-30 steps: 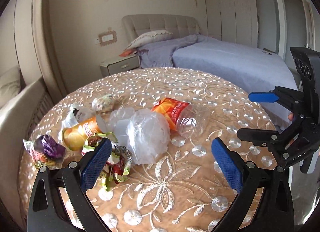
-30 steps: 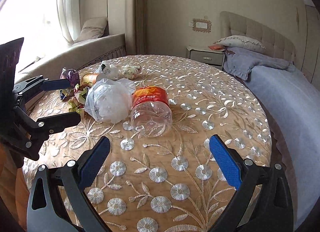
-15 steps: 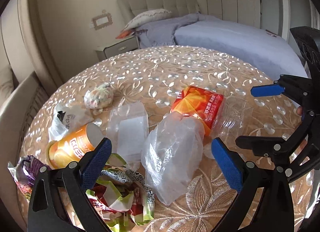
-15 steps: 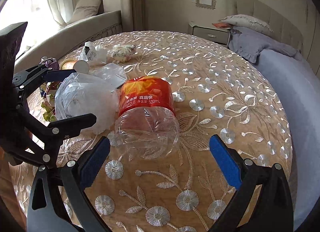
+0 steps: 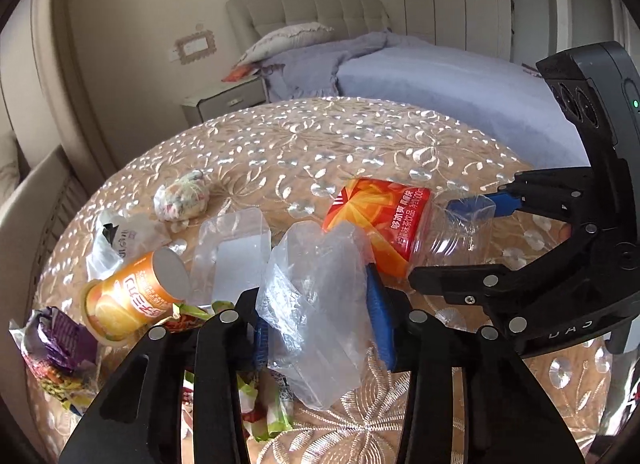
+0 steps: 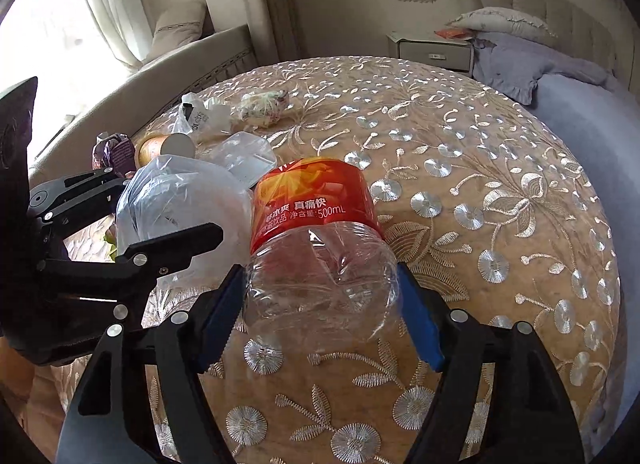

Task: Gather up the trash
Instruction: 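Grasp the clear plastic bag with the left tool while the right tool grasps the plastic bottle, then carry the bag and bottle to the bin and open both tools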

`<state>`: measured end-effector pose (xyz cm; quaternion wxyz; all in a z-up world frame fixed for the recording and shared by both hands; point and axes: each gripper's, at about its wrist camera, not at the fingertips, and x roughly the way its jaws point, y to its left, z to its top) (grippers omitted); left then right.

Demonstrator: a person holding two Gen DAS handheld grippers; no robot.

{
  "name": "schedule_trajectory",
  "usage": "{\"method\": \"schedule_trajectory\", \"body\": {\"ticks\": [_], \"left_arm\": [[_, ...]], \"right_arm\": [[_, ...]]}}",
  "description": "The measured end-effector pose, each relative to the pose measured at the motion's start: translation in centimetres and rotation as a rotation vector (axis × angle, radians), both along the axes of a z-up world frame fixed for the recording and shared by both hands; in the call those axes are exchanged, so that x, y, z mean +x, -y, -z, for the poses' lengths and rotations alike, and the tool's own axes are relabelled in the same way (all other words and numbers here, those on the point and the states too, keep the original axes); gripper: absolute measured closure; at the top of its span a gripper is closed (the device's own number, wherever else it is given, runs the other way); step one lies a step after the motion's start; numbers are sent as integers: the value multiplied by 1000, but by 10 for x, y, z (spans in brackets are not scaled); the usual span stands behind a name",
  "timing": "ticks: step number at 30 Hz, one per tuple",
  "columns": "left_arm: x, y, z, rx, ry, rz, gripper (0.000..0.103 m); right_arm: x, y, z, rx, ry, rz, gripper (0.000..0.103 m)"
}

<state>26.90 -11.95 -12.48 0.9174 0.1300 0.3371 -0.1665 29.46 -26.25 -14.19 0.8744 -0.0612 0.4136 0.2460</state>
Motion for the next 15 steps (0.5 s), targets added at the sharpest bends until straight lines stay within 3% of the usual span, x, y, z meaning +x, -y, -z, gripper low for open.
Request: {"method": "schedule_trajectory", "body": {"ticks": [9, 15], "left_arm": [[-57, 16, -17, -15, 38, 53, 62], [-100, 44, -25, 1, 71, 134, 62]], "right_arm": [[-88, 34, -26, -47, 149, -60, 29], [-141, 66, -34, -64, 199, -37, 29]]}}
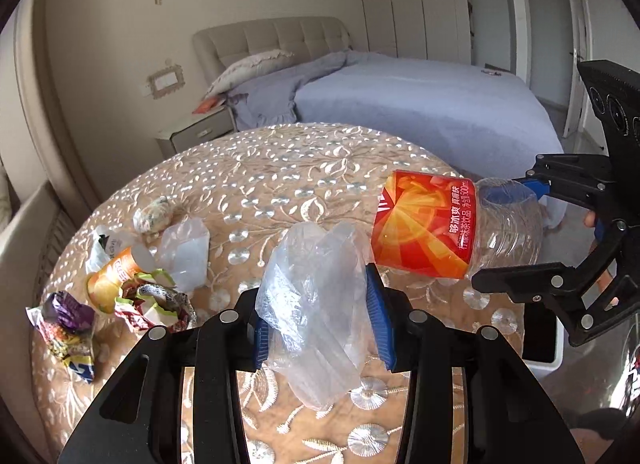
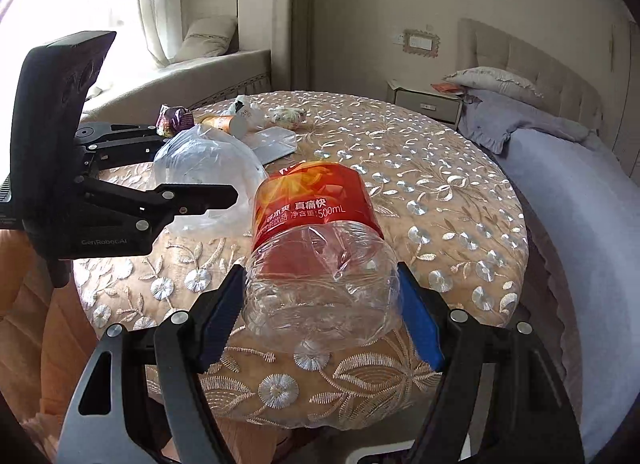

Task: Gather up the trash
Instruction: 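Carry the bag and bottle to the bin and open both tools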

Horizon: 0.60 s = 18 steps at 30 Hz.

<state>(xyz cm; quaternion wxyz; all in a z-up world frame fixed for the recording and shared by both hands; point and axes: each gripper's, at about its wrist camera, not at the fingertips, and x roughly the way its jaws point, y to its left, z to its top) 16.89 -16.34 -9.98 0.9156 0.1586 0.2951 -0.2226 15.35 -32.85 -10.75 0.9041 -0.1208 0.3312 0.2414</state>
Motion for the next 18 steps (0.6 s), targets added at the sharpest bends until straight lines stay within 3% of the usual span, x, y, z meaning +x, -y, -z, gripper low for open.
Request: {"method": "schedule_trajectory", "body": {"ticks": [10, 18], "left_arm": [[-54, 60, 1, 36, 11, 156, 62], [-79, 119, 20, 80, -19, 301, 62]], "right_arm": [[-54, 75, -2, 62, -9, 134, 29], [-81, 128, 19, 54, -55, 245, 29]]}}
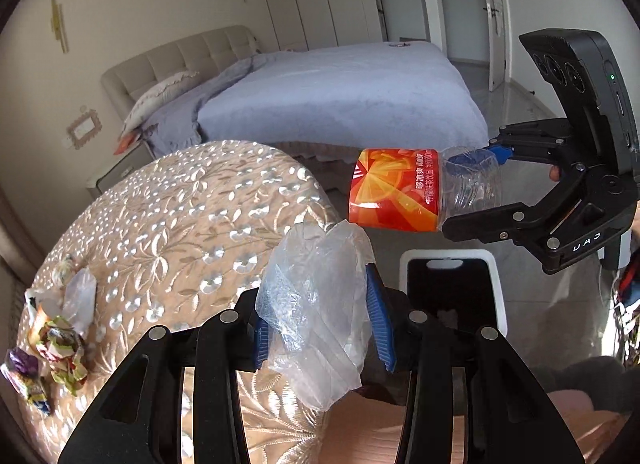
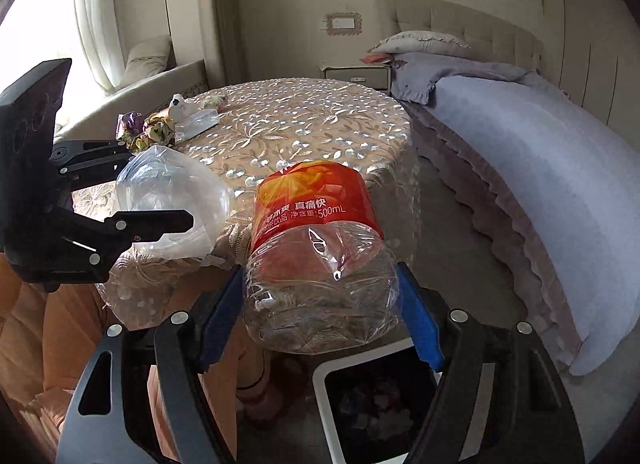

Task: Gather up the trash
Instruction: 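Carry the bag and bottle to the bin and open both tools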

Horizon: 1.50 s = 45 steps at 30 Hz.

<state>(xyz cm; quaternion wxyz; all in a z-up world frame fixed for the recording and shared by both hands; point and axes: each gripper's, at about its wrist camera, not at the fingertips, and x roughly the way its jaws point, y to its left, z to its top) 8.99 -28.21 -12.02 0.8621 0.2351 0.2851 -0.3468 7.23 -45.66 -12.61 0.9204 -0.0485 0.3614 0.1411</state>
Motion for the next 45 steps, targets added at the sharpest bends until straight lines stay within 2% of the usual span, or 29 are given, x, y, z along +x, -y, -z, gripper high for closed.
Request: {"method": "schedule_trajectory", "body": {"ticks": [9, 16, 24, 27, 28, 29, 30, 31, 36, 41, 45], "left_arm": [[-4, 67, 36, 56, -57, 192, 62], [-3, 119, 77, 125, -128, 307, 62], [-5, 162, 127, 222, -181, 453, 62], [-4, 174, 141, 246, -195, 466, 61], [-1, 177, 145, 246, -212, 464, 55], [4, 178, 149, 244, -230, 458, 44], [9, 180, 151, 243, -251, 454, 7], [11, 181, 154, 238, -257, 447, 5], [18, 183, 163, 238, -271, 421, 5], [21, 178, 160, 235, -271, 414, 5], [16, 170, 148, 209, -251, 394, 5]], "right_arm": [[-22, 55, 41, -19, -99, 85, 29], [-28, 92, 86, -58, -221, 109, 29], [-22, 106, 149, -183, -392, -1, 29], [-14, 106, 164, -209, -429, -33, 29], [-12, 107, 169, -211, -442, -44, 29], [-10, 107, 174, -210, -464, -59, 20], [-8, 108, 178, -221, -481, -66, 7], [-7, 108, 182, -247, -476, -64, 4], [-5, 113, 197, -293, -523, -78, 4], [-3, 111, 194, -292, -526, -82, 4], [-3, 107, 185, -304, -500, -77, 4]]}}
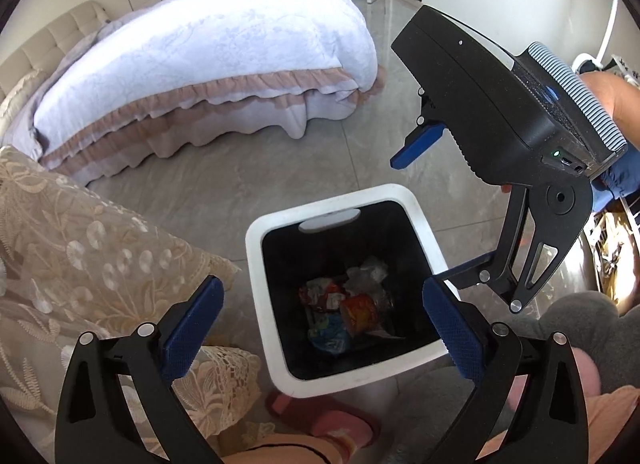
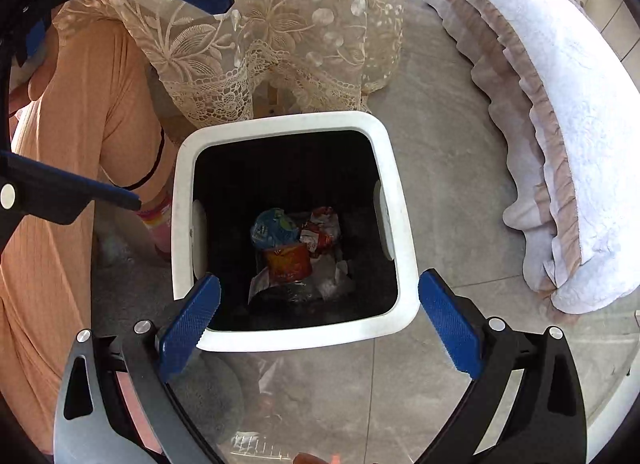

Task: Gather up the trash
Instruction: 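Carry the bag and bottle to the bin and open both tools, then move both tools back over the table toward the remaining wrappers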

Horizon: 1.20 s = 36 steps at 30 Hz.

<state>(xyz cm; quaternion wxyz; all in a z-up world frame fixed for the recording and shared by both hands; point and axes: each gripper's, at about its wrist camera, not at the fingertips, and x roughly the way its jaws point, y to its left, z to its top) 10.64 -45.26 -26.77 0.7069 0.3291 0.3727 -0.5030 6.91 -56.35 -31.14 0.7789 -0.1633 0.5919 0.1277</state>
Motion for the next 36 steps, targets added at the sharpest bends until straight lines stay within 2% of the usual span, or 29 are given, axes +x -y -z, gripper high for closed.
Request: {"method": "schedule_trajectory", "body": {"ticks": [4, 9, 14, 19, 27, 36], "left_arm": [[-7, -13, -22, -55, 40, -54, 5], [-15, -37, -60, -169, 48, -111, 5], [-17, -70, -99, -301, 20, -185, 5], [-15, -111, -132, -400, 59, -271, 5], [-6, -173, -159, -466, 147, -423, 5], [3, -233, -166, -500, 221, -593, 5]], "right_arm": [[-3, -9, -15, -12, 47, 2, 4], [-9, -25, -51, 35, 143, 0, 4], [-15, -52, -91, 105, 243, -52, 4], [-11, -82, -122, 151, 313, -114, 4], [9, -114, -154, 234, 366, -145, 4], [31, -171, -179, 260, 428, -227, 4]]}}
